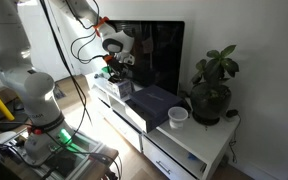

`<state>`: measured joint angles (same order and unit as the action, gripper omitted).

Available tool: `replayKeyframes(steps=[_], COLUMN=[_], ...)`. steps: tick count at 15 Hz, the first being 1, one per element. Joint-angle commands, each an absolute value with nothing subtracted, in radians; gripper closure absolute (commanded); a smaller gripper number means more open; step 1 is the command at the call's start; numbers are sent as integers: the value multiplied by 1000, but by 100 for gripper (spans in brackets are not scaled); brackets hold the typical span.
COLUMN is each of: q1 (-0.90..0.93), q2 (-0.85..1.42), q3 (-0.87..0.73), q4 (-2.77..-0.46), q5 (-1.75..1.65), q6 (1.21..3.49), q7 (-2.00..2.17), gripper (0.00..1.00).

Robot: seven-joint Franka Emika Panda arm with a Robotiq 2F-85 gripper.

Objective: Move the white and purple box to the left slightly then put the purple packet close to the edge of the table

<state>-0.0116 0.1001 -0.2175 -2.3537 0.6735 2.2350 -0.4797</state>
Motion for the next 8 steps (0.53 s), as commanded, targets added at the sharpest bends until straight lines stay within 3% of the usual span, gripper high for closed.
replayKeyframes(steps=[1, 4, 5, 8], q1=[-86, -131, -121, -133], q2=[342, 481, 383, 428], q3=[-116, -56, -64, -50], q4=[-2167, -2046, -2148, -2119], q5=[850, 874, 827, 826], q6=[2213, 2224, 2242, 2243], q7=[-637, -687, -635, -638], gripper=[0, 0, 0, 0])
